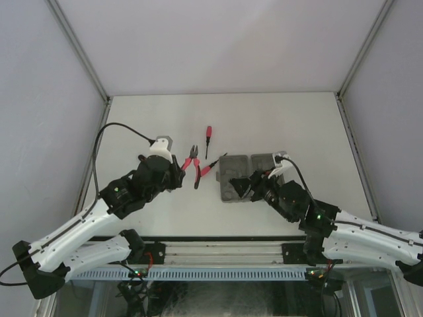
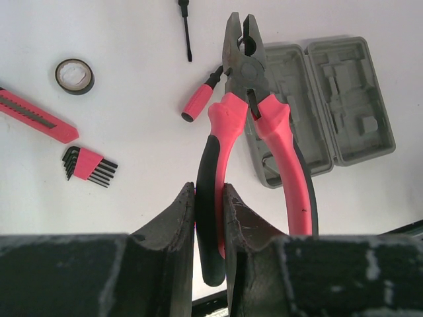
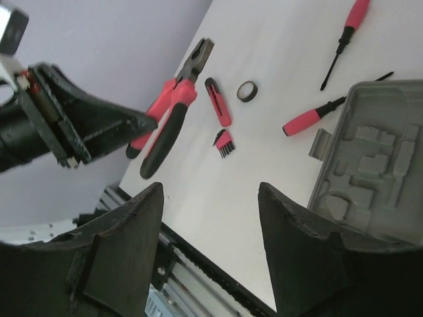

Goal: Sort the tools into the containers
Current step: Pick up the pliers at the center of the board.

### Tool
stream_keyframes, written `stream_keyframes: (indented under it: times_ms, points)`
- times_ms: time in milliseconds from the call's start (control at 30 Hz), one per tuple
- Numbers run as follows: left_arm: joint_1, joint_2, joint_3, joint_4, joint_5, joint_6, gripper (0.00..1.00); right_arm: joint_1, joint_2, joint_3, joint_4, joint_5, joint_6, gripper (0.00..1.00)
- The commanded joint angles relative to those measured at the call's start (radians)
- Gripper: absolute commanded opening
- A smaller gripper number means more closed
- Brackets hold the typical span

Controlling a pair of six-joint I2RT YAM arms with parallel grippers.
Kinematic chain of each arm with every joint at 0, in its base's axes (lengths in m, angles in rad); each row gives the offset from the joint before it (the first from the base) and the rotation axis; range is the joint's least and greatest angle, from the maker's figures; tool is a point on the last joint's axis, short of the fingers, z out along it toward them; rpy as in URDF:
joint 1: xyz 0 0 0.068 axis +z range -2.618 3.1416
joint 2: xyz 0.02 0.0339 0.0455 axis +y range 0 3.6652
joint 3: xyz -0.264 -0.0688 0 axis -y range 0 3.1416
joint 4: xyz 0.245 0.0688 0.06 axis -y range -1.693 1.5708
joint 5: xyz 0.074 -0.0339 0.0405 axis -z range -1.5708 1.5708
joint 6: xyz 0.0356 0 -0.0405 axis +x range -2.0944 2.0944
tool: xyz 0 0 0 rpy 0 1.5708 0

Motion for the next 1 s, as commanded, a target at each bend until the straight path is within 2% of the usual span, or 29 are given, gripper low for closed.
stream_keyframes:
  times_ms: [0, 167, 467, 967]
  points:
    - [-0.022, -0.028, -0.013, 0.1, -0.047, -0.018, 0.0, -0.094, 0.021, 0.084, -0.076, -0.092, 0.147, 0.59]
    - [-0.085, -0.009, -0.016, 0.124, -0.098, -0.022, 0.0, -0.163, 0.088, 0.149, -0.125, -0.164, 0.195, 0.58]
    - [-0.18, 0.051, 0.005, 0.137, -0.177, -0.018, 0.0, -0.146, 0.252, 0.261, -0.158, -0.191, 0.231, 0.53]
    - [-0.241, 0.091, 0.02, 0.164, -0.195, 0.01, 0.0, -0.112, 0.452, 0.333, -0.109, -0.29, 0.229, 0.48]
